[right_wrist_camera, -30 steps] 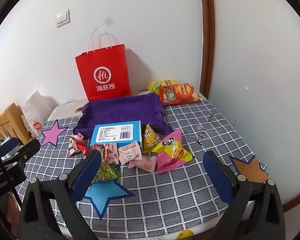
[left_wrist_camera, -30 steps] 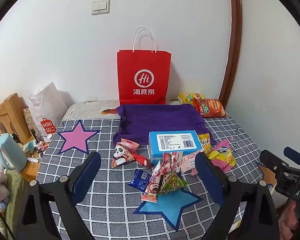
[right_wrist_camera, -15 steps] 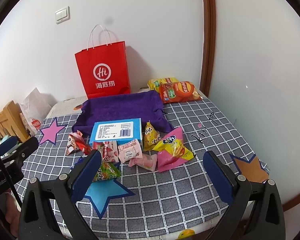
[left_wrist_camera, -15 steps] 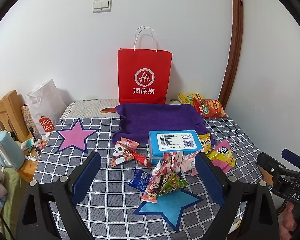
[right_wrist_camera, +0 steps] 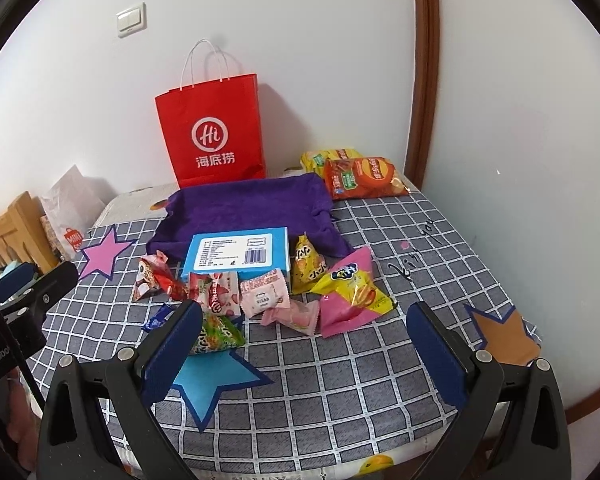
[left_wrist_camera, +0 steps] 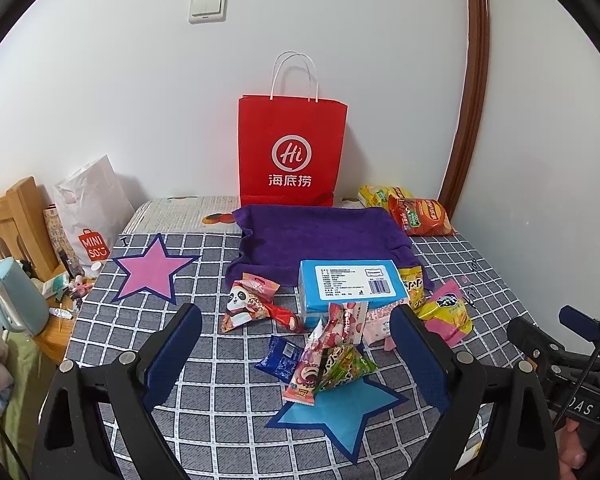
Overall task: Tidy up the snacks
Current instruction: 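Move both tools toward the snack packets on the checkered cover, then grasp the panda-print packet with the left tool while the right grasps the pink-yellow chips bag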
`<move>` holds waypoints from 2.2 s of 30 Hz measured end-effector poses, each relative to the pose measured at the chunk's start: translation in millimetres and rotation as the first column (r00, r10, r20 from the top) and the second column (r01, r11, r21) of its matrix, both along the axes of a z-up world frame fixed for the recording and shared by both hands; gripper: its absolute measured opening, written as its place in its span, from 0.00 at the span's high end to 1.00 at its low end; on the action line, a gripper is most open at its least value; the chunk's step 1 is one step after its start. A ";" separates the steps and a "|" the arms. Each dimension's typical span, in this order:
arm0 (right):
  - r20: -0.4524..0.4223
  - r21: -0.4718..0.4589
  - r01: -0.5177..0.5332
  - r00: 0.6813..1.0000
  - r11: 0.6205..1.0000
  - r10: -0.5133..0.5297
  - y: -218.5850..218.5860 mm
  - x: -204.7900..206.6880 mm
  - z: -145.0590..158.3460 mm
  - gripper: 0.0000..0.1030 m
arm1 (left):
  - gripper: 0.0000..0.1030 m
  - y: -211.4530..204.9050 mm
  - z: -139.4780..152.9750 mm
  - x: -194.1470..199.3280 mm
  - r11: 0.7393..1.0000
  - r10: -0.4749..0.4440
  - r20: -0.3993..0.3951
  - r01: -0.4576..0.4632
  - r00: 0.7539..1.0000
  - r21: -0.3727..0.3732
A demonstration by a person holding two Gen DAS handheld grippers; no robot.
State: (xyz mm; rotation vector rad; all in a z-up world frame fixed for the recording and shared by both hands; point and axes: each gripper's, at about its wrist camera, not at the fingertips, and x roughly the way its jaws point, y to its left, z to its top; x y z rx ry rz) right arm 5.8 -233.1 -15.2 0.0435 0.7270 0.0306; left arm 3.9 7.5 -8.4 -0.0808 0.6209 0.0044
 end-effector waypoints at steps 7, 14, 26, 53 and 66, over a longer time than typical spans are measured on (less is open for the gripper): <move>0.050 0.009 -0.009 0.999 1.000 0.009 -2.0 7.2 -5.7 0.02 | 0.08 -4.2 -6.3 13.1 1.000 -0.019 -0.001 0.019 1.000 0.016; 0.081 -0.045 -0.009 0.997 0.999 0.013 1.4 18.8 -4.8 0.02 | 0.08 -5.8 -13.2 33.2 1.000 -0.028 -0.014 0.028 1.000 0.014; 0.044 -0.012 -0.065 0.997 0.998 0.066 -13.1 52.5 -24.2 0.02 | 0.08 19.7 -33.5 64.2 0.999 0.032 -0.065 -0.029 0.997 0.046; -0.201 -0.025 -0.013 0.980 1.000 0.008 -63.3 154.9 -175.2 0.13 | 0.09 69.8 -117.2 138.8 0.995 0.099 -0.243 -0.099 0.965 0.015; -0.167 0.065 0.000 0.986 0.998 0.011 -64.7 158.3 -185.9 0.20 | 0.09 75.2 -144.9 174.3 0.996 0.065 -0.290 -0.078 0.955 -0.035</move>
